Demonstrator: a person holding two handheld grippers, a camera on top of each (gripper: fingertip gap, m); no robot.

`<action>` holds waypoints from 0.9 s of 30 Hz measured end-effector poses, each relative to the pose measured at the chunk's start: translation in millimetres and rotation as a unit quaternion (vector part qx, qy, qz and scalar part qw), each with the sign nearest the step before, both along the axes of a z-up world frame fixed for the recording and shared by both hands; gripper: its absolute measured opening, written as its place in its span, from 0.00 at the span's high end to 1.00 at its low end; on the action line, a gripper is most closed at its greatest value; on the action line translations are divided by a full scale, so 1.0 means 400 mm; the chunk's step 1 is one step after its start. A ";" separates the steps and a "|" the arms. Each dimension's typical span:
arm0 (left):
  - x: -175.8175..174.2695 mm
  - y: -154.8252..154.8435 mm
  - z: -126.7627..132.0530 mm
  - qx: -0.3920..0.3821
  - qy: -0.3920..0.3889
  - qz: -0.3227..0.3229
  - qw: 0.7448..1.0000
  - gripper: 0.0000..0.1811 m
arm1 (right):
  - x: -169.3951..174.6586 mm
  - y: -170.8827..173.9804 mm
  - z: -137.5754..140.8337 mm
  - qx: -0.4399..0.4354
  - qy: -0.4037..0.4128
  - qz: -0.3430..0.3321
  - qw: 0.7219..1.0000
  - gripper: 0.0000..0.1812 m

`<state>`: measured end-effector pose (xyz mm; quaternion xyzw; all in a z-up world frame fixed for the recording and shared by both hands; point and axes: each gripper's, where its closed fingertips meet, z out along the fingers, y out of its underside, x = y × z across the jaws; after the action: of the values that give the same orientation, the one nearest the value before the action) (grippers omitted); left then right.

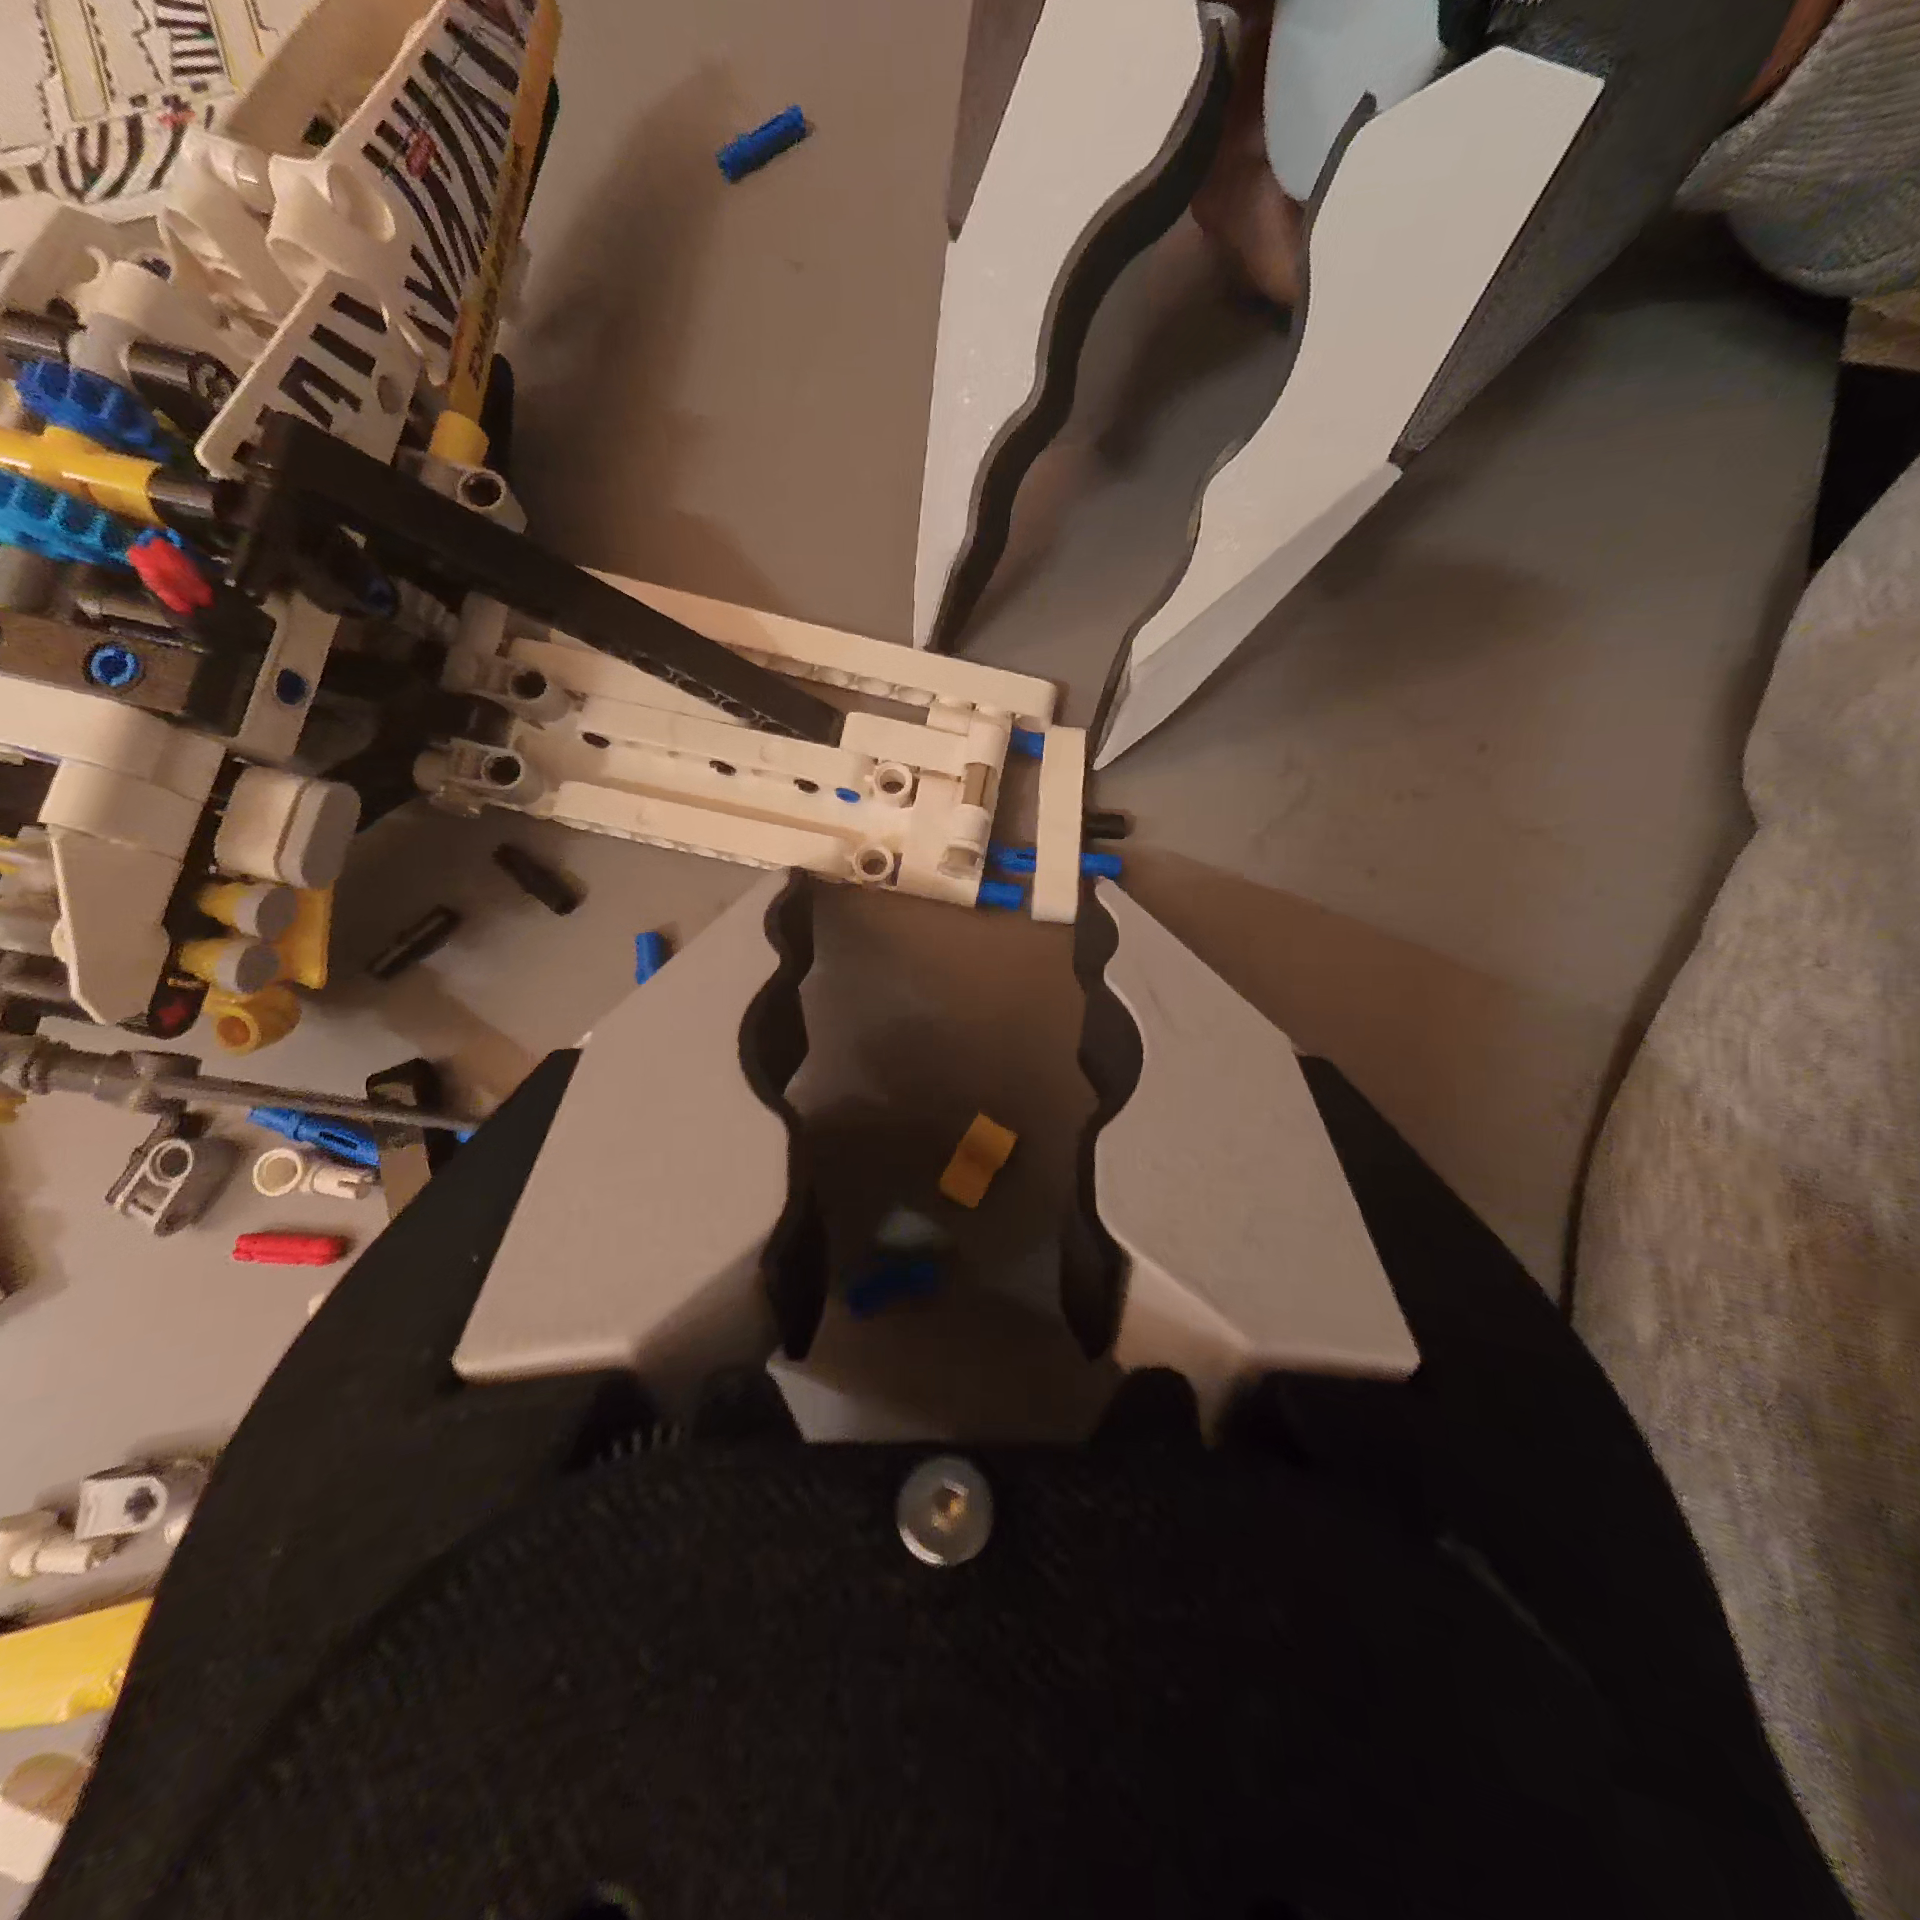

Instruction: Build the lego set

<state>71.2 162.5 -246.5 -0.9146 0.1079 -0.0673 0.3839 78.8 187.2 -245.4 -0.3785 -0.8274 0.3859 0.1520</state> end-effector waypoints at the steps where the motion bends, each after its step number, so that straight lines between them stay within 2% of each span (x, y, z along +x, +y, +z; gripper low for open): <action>1: -0.001 0.001 0.000 0.000 0.000 0.000 1.000 0.73 | -0.002 0.001 0.000 -0.004 -0.003 -0.001 1.000 0.82; 27: 0.022 -0.010 0.003 0.012 0.038 -0.022 0.999 0.74 | 0.019 -0.010 0.002 -0.009 -0.009 -0.006 1.000 0.82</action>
<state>80.1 158.6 -245.4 -0.9091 0.1430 -0.0397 0.3892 86.6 183.2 -244.5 -0.3885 -0.8228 0.3892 0.1433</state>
